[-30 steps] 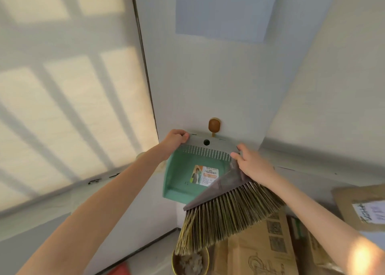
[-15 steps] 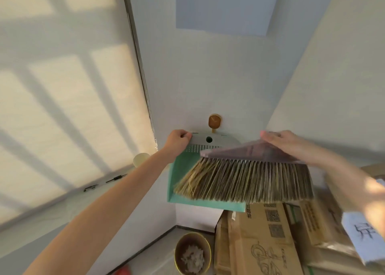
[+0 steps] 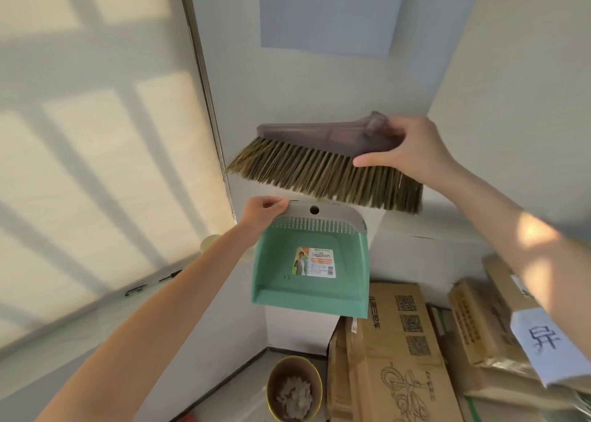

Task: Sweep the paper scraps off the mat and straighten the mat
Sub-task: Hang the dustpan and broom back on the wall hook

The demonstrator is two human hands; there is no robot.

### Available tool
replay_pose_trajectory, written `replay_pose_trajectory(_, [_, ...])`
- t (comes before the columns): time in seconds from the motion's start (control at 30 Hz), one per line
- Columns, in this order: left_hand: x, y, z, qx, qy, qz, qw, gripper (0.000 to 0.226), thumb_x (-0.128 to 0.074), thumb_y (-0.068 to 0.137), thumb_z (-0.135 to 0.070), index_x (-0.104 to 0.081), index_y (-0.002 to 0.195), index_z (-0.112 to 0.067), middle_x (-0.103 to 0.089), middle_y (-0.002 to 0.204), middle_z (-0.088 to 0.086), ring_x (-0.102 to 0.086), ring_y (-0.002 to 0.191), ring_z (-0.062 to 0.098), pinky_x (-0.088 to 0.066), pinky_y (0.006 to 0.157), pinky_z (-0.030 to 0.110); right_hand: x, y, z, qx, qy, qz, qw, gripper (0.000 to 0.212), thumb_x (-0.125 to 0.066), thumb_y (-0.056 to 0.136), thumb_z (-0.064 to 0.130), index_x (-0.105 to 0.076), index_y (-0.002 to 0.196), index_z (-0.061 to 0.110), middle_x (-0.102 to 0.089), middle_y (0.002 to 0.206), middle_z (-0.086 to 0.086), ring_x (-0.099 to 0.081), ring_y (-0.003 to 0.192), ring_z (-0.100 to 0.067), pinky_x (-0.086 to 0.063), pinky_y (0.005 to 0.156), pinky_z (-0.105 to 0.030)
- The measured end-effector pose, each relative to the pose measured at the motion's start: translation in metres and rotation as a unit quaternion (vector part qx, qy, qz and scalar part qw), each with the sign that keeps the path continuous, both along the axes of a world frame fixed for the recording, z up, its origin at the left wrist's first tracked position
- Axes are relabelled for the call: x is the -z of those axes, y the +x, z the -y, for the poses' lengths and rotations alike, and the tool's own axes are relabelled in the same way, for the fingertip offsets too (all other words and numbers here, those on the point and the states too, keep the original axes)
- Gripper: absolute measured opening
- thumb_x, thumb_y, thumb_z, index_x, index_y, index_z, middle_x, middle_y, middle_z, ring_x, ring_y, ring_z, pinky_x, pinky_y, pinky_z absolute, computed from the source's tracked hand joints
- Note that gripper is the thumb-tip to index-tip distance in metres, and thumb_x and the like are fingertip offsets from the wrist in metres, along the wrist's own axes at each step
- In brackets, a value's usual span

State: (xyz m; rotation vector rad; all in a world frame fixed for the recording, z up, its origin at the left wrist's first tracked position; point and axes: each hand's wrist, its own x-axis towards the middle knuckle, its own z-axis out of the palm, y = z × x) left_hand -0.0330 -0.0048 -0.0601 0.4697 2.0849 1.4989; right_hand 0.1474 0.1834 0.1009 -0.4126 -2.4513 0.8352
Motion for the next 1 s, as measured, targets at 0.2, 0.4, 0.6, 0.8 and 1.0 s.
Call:
replay_pose_trajectory(0.2, [-0.001, -0.001, 0.002, -0.049, 0.039, 0.078, 0.995, 0.036, -0.076, 0.083, -0.022, -0.066, 0.116, -0.010, -0.069, 0.104, 0.012, -0.069, 0.086, 0.025, -0.057, 0.069, 0.031, 0.037, -0.027, 0.006, 0.007, 0.038, -0.009, 0.999, 0.059, -0.085, 0.052, 0.059, -0.067, 0.095, 0.021, -0.070, 0.096, 0.006, -0.062, 0.094, -0.015, -0.049, 0.082, -0.031])
replay_pose_trajectory(0.4, [0.004, -0.004, 0.013, -0.054, 0.069, 0.141, 0.986, 0.059, -0.082, 0.074, -0.014, -0.057, 0.125, 0.002, -0.070, 0.104, 0.018, -0.071, 0.087, 0.030, -0.057, 0.083, 0.041, 0.063, -0.037, 0.009, 0.037, 0.051, -0.023, 0.998, 0.076, -0.081, 0.051, 0.064, -0.054, 0.110, 0.026, -0.066, 0.101, 0.005, -0.041, 0.108, -0.024, -0.028, 0.079, -0.035])
replay_pose_trajectory(0.6, [0.001, -0.005, 0.023, -0.017, 0.102, 0.176, 0.979, 0.062, -0.079, 0.073, -0.003, -0.051, 0.129, 0.001, -0.069, 0.107, 0.017, -0.068, 0.097, 0.030, -0.053, 0.090, 0.043, 0.067, -0.036, 0.014, 0.032, 0.045, -0.037, 0.998, 0.072, -0.084, 0.058, 0.054, -0.054, 0.114, 0.020, -0.060, 0.101, 0.005, -0.028, 0.102, -0.016, -0.034, 0.083, -0.040])
replay_pose_trajectory(0.8, [0.003, -0.009, 0.022, 0.004, 0.117, 0.186, 0.976, 0.071, -0.085, 0.069, -0.015, -0.051, 0.131, -0.009, -0.068, 0.118, 0.017, -0.069, 0.098, 0.028, -0.055, 0.090, 0.040, 0.077, -0.039, 0.011, 0.029, 0.116, -0.047, 0.992, 0.067, -0.081, 0.062, 0.057, -0.055, 0.109, 0.017, -0.064, 0.104, 0.001, -0.039, 0.099, -0.018, -0.027, 0.077, -0.032])
replay_pose_trajectory(1.0, [0.003, -0.017, 0.019, -0.038, 0.168, 0.196, 0.965, 0.088, -0.083, 0.064, -0.047, -0.049, 0.135, -0.007, -0.065, 0.125, 0.011, -0.062, 0.115, 0.028, -0.052, 0.095, 0.041, 0.089, -0.049, 0.004, 0.078, 0.248, -0.087, 0.962, 0.064, -0.075, 0.067, 0.059, -0.058, 0.102, 0.009, -0.055, 0.105, -0.006, -0.046, 0.101, -0.025, -0.031, 0.088, -0.038])
